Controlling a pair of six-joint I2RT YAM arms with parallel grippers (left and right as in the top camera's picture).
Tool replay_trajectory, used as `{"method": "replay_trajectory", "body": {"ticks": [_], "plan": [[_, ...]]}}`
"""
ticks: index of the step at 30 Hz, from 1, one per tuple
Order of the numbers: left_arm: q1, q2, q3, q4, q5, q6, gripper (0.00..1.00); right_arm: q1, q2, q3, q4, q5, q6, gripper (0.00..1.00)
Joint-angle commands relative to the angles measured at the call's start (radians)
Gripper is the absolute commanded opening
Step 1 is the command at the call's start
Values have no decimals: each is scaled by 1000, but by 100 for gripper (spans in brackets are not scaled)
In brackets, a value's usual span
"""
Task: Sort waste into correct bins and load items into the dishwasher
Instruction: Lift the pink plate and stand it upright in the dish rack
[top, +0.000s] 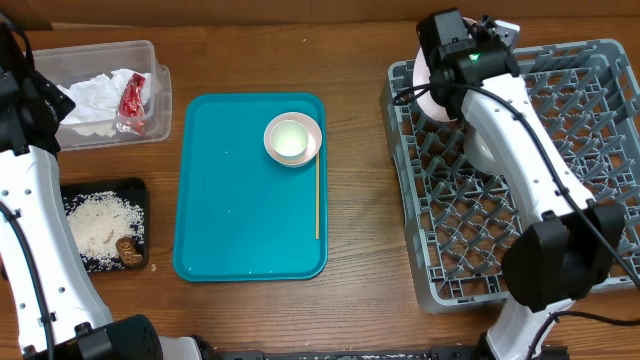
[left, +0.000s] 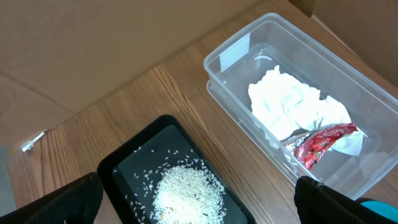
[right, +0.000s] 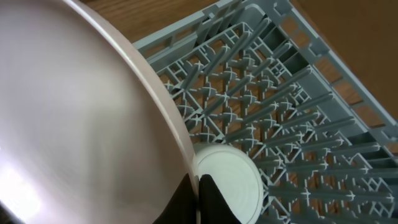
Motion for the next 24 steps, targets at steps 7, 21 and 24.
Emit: {"method": "replay_trajectory", "body": {"ticks": [7,21,24], "plan": [[4,5,-1,0,3,-10,100,23,8,-4,2,-28,0,4],[4,5,-1,0,3,-10,100,32,5,-3,-47,-191,0,14],[4,5,-1,0,3,-10,100,41,-3,10,-59,-228,0,16]]}}
